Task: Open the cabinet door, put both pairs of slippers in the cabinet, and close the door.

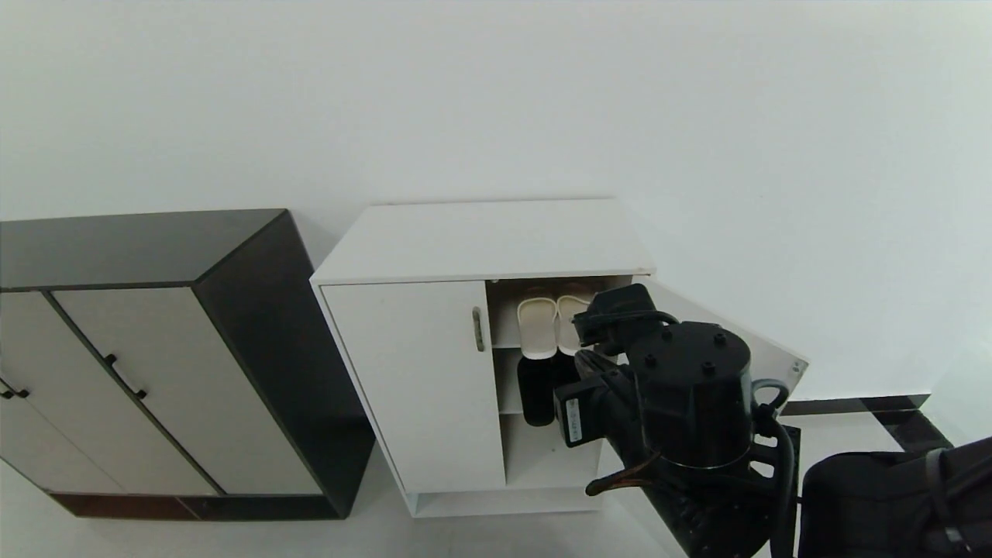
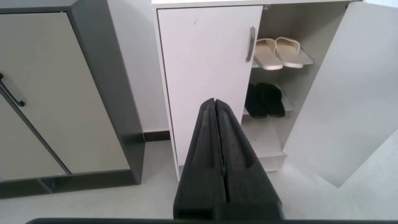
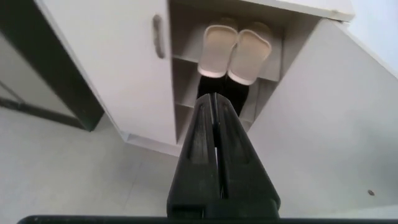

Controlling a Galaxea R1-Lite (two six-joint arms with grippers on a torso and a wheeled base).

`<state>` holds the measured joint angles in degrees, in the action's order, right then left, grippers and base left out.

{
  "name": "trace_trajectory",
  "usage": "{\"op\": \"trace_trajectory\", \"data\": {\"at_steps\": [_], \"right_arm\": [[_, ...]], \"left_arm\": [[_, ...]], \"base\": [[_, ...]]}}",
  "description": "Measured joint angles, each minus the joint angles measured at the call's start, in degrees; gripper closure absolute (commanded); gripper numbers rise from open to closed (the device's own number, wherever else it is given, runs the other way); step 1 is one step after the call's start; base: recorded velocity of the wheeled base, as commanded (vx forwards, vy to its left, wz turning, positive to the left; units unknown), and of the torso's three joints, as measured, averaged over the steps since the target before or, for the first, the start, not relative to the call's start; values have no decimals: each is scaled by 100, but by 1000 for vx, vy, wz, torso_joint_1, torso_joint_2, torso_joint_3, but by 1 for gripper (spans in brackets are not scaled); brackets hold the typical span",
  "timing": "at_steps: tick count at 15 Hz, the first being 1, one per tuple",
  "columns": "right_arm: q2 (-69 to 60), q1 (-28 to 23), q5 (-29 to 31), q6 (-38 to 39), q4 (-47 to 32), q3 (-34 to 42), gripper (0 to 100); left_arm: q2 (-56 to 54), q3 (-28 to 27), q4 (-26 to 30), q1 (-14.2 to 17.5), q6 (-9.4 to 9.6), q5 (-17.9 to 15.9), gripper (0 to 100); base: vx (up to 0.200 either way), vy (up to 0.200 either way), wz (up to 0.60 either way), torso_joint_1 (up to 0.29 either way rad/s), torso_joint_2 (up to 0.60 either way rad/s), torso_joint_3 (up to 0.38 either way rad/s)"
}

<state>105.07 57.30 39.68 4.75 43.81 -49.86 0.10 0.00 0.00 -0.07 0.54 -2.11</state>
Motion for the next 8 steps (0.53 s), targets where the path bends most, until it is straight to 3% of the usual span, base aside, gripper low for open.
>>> {"op": "trace_trajectory", "data": {"at_steps": [3, 8], "right_arm": [[2, -24, -62, -82, 184, 141, 100], [-9, -261, -62, -230, 241, 152, 100]], "left_arm": [[0, 0, 0, 2, 0, -2, 100], [0, 0, 2, 0, 0, 0, 100]], "base": [[0, 0, -600, 15, -2, 1], [0, 0, 0, 0, 0, 0]]}}
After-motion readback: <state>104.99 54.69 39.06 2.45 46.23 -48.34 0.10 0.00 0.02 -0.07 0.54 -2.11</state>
